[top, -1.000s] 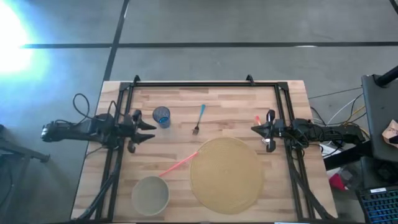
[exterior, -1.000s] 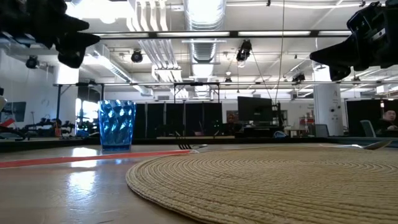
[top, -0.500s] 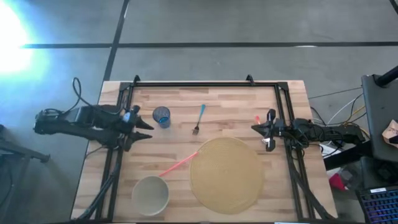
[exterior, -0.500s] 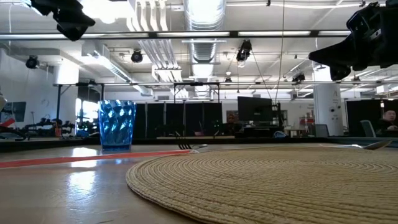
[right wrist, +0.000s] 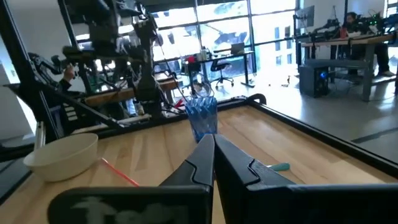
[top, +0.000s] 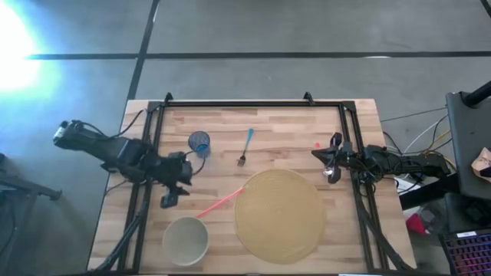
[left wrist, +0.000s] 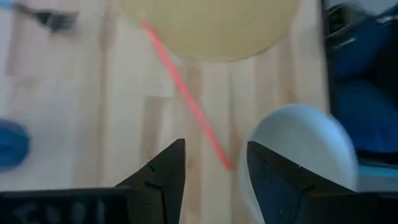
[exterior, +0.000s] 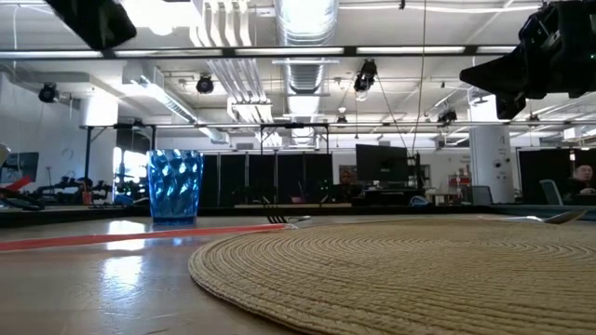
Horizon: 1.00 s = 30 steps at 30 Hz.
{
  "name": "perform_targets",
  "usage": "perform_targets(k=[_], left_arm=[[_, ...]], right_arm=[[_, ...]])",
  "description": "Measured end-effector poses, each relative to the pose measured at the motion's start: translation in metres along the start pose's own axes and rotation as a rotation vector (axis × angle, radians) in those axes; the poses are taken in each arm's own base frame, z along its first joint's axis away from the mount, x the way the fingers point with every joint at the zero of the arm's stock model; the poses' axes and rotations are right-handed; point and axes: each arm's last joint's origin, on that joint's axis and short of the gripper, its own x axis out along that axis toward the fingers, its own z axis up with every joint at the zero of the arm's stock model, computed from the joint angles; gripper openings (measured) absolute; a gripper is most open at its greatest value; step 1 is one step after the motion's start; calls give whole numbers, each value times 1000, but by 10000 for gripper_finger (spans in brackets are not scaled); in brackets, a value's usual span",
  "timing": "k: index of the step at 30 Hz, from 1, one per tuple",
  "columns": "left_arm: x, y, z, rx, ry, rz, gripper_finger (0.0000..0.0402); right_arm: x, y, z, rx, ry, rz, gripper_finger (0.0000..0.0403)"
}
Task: Pick & Place Utensil
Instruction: Put the gray bowl on the yellow mat
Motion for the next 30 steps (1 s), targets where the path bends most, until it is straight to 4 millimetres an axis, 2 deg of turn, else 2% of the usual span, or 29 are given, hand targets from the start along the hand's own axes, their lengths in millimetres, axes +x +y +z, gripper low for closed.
perform_targets(k=[4,11,20,30], left_arm=[[12,-17,-2,-11,80,36,163],[22,-41,-9,-64,121,59,163],[38,-59,-22,-102,140,151,163],[65,-68,-30,-114,214,213,163]], right_arm=[[0,0,0,-4,-3,-3,9],[0,0,0,-47,-5,-6,9],[-1,2,11,-84,-109,6,9],[-1,2,11,-38,-116,10,9]])
